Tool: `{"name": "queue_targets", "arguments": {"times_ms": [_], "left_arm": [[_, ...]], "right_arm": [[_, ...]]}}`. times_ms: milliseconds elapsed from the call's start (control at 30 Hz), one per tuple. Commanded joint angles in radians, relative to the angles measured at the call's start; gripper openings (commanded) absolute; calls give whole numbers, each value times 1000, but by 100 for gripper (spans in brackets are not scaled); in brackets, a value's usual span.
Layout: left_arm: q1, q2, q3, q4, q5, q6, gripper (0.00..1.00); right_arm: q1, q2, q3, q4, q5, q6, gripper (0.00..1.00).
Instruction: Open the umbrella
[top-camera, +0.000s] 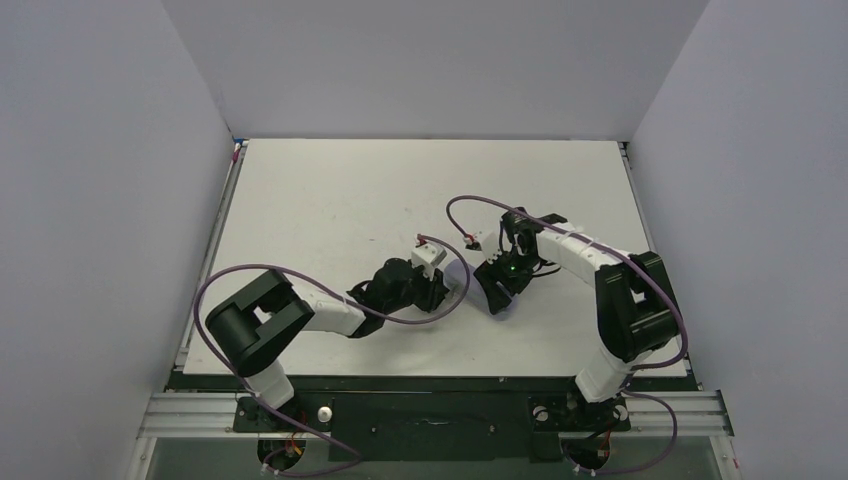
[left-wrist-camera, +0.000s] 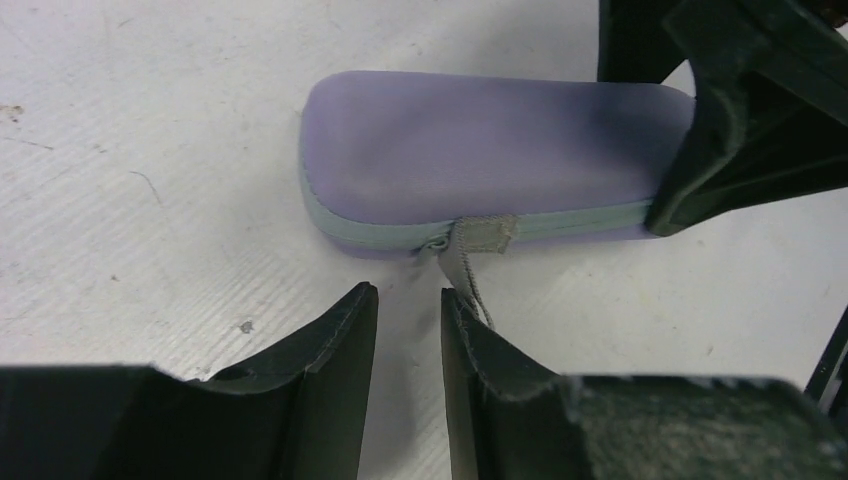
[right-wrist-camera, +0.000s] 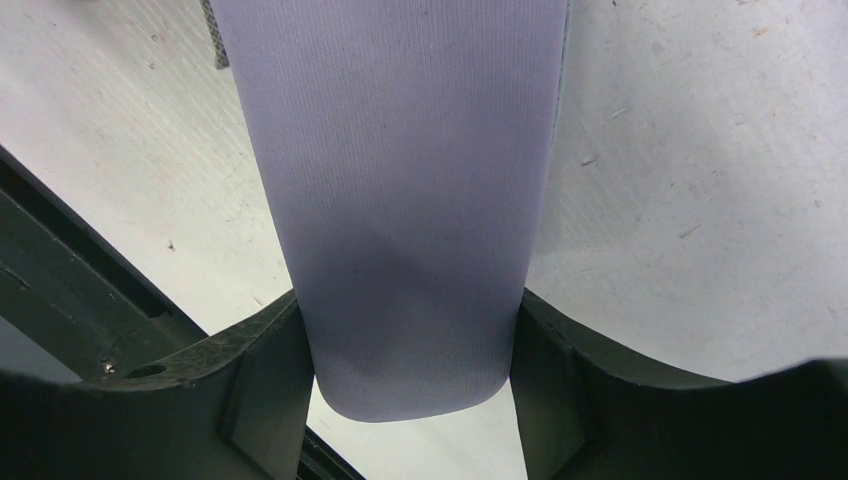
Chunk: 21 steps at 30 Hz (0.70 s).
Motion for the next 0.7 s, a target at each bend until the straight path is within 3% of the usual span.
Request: {"name": "queue_targets", "arguments": {"times_ms": [0,533,667], "left_arm": [[-23,1,35,73,-21,4,28],[-57,111,141,68,-117,8,27],[-57,132,159,71,-135,8,15]], "right_arm": [[-6,43,7,-34,-17,13,4],[7,69,14,-71,-22,-42,0],[9,76,19,-104,-34,-78,0]]}}
